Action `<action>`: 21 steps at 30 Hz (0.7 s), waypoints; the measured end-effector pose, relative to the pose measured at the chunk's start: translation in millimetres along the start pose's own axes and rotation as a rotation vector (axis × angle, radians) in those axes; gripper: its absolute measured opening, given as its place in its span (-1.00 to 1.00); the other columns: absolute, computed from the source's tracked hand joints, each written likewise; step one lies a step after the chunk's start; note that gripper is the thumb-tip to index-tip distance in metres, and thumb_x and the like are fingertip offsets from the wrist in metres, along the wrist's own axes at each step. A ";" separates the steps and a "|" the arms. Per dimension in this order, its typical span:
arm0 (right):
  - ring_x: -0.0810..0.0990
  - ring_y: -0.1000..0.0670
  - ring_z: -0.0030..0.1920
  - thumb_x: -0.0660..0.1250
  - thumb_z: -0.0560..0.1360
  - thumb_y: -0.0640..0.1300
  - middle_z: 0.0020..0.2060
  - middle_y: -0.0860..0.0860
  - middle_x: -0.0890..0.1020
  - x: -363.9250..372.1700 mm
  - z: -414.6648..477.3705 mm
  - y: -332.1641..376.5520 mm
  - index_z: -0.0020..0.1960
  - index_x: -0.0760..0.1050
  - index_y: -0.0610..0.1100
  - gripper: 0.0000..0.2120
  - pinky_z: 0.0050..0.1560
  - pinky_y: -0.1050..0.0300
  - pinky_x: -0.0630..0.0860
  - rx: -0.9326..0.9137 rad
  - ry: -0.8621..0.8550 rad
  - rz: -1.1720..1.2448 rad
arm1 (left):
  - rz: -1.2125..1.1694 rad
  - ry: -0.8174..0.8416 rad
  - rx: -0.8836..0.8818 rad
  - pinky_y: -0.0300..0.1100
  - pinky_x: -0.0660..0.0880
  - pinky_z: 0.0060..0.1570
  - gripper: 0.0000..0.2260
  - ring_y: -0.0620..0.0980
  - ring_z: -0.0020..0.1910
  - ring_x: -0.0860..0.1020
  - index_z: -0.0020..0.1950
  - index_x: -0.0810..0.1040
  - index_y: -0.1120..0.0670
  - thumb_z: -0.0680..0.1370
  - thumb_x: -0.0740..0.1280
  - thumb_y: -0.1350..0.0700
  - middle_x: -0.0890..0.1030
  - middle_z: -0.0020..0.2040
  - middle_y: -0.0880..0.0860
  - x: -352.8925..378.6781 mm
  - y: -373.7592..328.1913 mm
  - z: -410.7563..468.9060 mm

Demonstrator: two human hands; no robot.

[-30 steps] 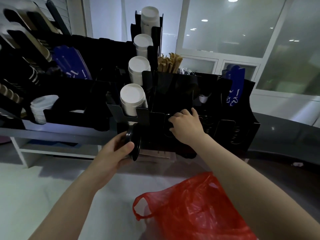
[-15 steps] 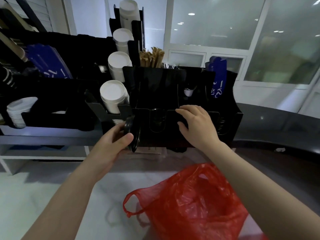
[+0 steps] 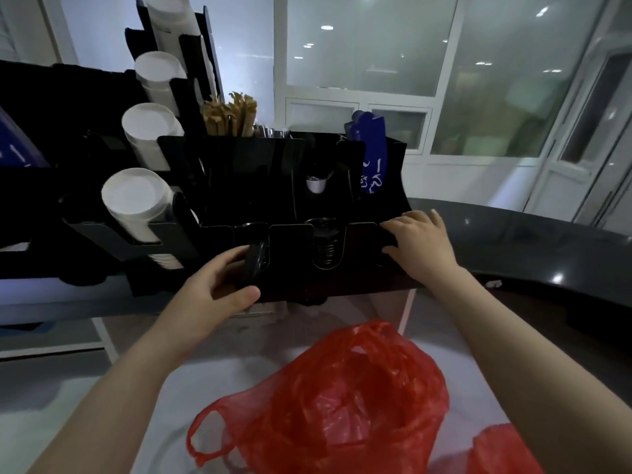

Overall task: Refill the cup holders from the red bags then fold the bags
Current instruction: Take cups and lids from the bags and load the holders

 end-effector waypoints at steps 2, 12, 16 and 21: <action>0.32 -0.07 0.39 0.38 0.49 -0.03 0.28 0.03 0.54 6.4 6.7 4.3 0.37 0.42 -0.01 -0.53 0.44 -0.23 0.01 -0.015 0.023 -0.024 | 0.031 -0.009 -0.006 -0.51 0.46 -0.12 -0.55 -0.34 0.13 0.52 0.08 0.46 -0.51 0.31 0.44 -0.06 0.57 0.13 -0.35 -4.5 2.4 -1.9; 0.48 -0.10 0.24 0.34 0.51 -0.09 0.10 -0.02 0.64 4.3 17.2 1.9 0.26 0.53 -0.02 -0.68 0.44 -0.14 0.02 0.006 -0.015 -0.004 | 0.054 -0.050 -0.028 -0.37 0.49 -0.07 -0.55 -0.28 0.14 0.54 0.11 0.46 -0.48 0.34 0.49 -0.09 0.58 0.15 -0.27 -17.4 15.1 -5.8; 0.46 -0.08 0.28 0.33 0.52 -0.06 0.19 0.00 0.60 4.1 15.0 1.7 0.32 0.47 -0.01 -0.64 0.45 -0.16 0.03 0.004 -0.013 -0.014 | 0.048 -0.038 -0.036 -0.35 0.46 -0.01 -0.55 -0.27 0.16 0.53 0.14 0.46 -0.46 0.34 0.49 -0.09 0.58 0.18 -0.23 -10.3 14.5 -6.4; 0.39 -0.12 0.32 0.41 0.45 0.06 0.25 0.00 0.54 11.8 12.8 5.6 0.37 0.39 -0.02 -0.47 0.42 -0.25 0.09 -0.043 0.081 -0.050 | 0.031 -0.029 -0.049 -0.46 0.48 -0.09 -0.50 -0.30 0.15 0.53 0.17 0.45 -0.39 0.27 0.45 -0.11 0.58 0.15 -0.27 -3.6 15.2 -7.7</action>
Point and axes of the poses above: each hand's wrist, its own z-axis towards the middle knuckle, its own x-axis out of the palm, y = z × x, the point moved 10 cm from there along z, towards the middle knuckle
